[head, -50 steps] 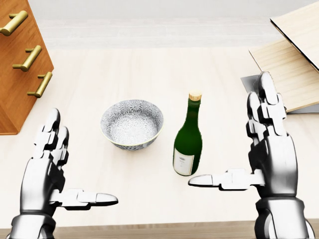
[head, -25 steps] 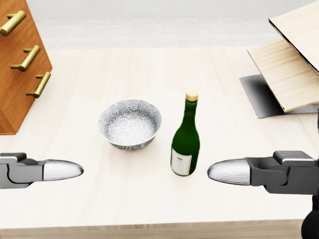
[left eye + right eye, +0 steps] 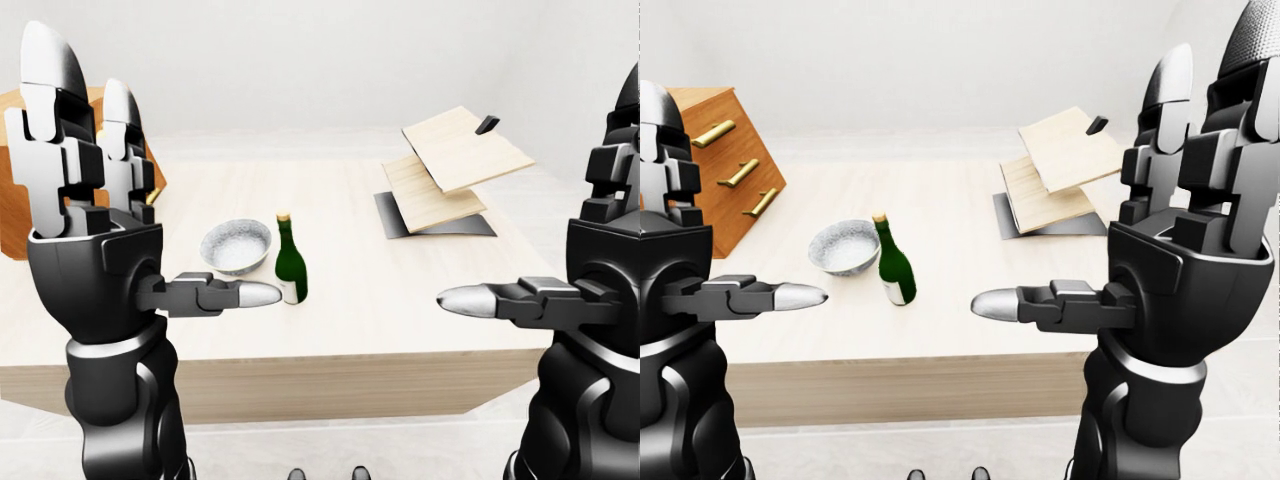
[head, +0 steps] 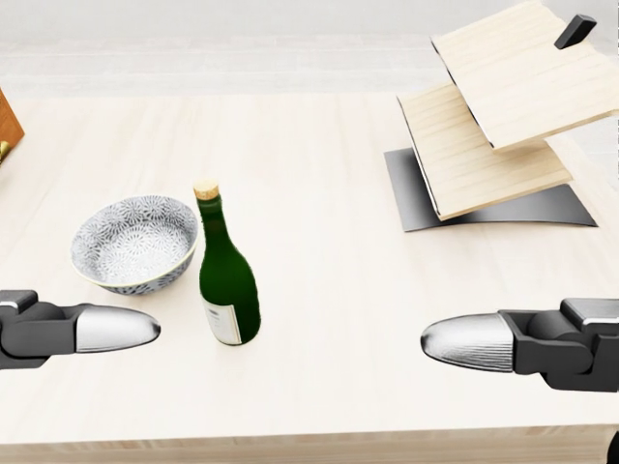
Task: Put the wine bottle on the wine rack.
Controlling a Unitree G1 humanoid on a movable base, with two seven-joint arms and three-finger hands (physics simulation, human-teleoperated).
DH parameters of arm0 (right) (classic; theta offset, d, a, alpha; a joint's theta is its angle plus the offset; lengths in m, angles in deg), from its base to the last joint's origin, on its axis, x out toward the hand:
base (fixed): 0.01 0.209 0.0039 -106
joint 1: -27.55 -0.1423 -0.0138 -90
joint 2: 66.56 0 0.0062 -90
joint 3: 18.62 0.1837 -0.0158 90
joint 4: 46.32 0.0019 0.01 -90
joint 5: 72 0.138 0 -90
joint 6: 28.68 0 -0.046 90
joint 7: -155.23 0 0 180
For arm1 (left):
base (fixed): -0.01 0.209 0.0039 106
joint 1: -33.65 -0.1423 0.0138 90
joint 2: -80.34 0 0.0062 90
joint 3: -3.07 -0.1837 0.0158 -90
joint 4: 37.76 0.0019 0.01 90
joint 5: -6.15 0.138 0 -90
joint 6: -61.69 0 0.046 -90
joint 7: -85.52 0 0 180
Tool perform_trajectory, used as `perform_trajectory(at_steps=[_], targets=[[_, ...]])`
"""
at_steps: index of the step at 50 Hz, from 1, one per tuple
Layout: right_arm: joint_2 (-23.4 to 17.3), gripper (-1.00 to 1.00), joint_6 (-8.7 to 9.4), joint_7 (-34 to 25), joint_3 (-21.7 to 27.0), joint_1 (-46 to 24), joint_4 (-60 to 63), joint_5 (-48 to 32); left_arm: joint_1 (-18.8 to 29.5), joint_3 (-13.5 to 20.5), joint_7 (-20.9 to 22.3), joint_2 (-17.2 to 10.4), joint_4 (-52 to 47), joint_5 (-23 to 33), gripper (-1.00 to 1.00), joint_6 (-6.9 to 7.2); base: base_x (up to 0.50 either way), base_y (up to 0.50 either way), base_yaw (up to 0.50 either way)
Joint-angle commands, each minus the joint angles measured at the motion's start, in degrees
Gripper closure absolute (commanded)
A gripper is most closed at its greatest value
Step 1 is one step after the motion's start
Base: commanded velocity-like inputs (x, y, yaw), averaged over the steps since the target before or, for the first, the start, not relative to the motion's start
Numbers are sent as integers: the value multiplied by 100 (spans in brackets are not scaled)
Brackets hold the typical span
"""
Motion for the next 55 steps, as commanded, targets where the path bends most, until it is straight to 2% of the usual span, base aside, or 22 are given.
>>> perform_trajectory(at_steps=[1,16,42,55], targets=[[-23,-100,0,16,21,-24,58,73,49,8,15,-17,-13,77,-100,0,0,-50,0],[-42,-100,0,46,43,4,41,135,133,38,9,-69,-171,200,-100,0,0,-50,0],[-41,-100,0,32,-14,66,30,86,86,-49,56,-1,-258,316,-100,0,0,-50,0],[-31,-100,0,-17,37,69,17,124,75,35,80,-1,-111,296,-100,0,32,-37,0]])
